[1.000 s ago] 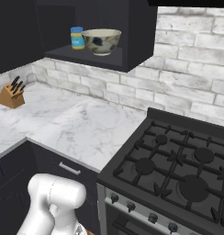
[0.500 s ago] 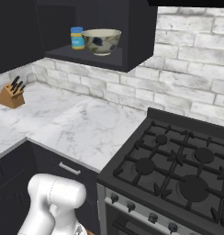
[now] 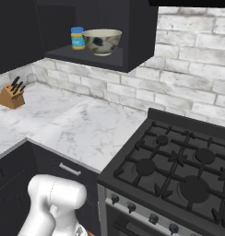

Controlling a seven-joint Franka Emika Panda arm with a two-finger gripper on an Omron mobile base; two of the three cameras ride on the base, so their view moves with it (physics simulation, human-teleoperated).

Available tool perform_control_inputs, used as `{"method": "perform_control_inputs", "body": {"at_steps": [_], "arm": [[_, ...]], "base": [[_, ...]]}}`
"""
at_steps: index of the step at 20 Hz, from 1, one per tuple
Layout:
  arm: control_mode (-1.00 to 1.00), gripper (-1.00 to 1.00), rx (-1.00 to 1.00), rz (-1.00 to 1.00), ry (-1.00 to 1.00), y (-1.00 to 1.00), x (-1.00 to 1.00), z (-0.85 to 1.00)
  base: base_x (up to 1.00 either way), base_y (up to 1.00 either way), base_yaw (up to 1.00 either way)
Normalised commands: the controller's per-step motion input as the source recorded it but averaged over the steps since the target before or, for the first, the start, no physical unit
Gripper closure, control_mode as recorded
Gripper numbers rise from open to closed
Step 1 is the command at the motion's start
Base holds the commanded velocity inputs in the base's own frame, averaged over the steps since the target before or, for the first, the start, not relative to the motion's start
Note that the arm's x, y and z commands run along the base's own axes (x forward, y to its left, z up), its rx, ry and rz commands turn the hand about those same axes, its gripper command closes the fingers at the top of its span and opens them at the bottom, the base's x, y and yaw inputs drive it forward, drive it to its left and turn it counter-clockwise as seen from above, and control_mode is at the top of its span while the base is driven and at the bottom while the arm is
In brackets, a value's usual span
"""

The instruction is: Pick the mug and place it in the sink. Pick the bowl and place it in the open cabinet and then close the cabinet.

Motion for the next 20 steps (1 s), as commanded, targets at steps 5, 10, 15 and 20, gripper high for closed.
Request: {"method": "perform_control_inputs", "body": {"at_steps": [5, 10, 15, 20], "arm": [[-1.0, -1.0, 0.15, 0.0, -0.01, 0.49, 0.32, -0.35], [-1.0, -1.0, 0.06, 0.0, 0.0, 0.49, 0.48, -0.08], [-1.0, -1.0, 0.0, 0.0, 0.0, 0.23, 0.56, 0.0], [-1.0, -1.0, 0.0, 0.0, 0.0, 0.41, 0.41, -0.01]], "base": [[0.0, 0.0, 0.0], [0.0, 0.0, 0.0], [0.0, 0.0, 0.0], [0.0, 0.0, 0.0]]}}
